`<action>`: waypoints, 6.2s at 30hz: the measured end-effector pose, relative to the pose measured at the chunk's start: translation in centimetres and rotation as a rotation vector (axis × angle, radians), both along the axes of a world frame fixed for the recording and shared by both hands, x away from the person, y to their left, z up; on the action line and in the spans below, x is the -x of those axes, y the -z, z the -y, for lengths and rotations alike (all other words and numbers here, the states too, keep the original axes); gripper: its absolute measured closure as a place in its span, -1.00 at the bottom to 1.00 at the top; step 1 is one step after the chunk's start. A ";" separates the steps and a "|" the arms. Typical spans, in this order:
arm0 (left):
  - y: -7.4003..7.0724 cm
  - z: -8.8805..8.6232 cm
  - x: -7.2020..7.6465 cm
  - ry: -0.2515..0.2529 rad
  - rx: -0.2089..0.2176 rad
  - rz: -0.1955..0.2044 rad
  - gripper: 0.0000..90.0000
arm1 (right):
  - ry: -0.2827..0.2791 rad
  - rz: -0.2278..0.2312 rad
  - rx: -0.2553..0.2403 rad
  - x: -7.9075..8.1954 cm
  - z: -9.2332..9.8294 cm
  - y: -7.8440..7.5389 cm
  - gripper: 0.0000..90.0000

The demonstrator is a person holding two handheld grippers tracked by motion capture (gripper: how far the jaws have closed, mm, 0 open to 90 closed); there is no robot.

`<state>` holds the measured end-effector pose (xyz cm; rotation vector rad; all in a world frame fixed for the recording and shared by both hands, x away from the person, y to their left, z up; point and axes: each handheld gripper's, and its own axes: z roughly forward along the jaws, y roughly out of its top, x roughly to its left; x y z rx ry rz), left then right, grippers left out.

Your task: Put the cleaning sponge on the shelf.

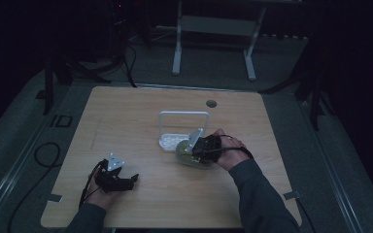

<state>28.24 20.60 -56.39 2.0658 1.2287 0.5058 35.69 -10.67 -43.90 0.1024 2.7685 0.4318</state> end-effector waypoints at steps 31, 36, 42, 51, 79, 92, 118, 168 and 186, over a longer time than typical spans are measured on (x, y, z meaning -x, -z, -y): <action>0.0 0.0 0.0 0.001 -0.001 0.001 -0.68 | -0.020 0.018 0.022 -1.7 -1.0 -0.3 0.59; 0.0 0.0 0.0 0.001 -0.001 0.001 -0.68 | -0.029 0.012 0.019 -2.1 -1.3 -0.4 0.59; 0.0 0.0 0.0 0.002 -0.001 0.001 -0.68 | -0.028 -0.002 0.015 -2.5 -1.2 -0.3 0.59; 0.0 0.0 0.0 0.001 -0.001 0.001 -0.68 | -0.049 0.009 0.013 -2.9 -1.7 -1.1 0.59; 0.0 0.0 0.0 0.001 -0.001 0.000 -0.68 | -0.070 0.013 0.006 -4.1 -2.3 -1.4 0.59; 0.0 0.0 0.0 0.001 -0.001 0.001 -0.68 | -0.088 0.033 0.018 -4.3 -3.1 -1.9 0.59; 0.0 0.0 0.0 0.002 -0.002 -0.001 -0.68 | -0.106 0.033 0.036 -4.8 -3.7 -0.7 0.59; 0.0 0.0 0.0 0.002 -0.002 -0.002 -0.68 | -0.134 0.048 0.125 -6.1 -5.8 2.1 0.59; 0.0 0.0 0.0 0.003 -0.001 -0.002 -0.68 | -0.120 0.103 0.148 -6.4 -6.3 2.3 0.58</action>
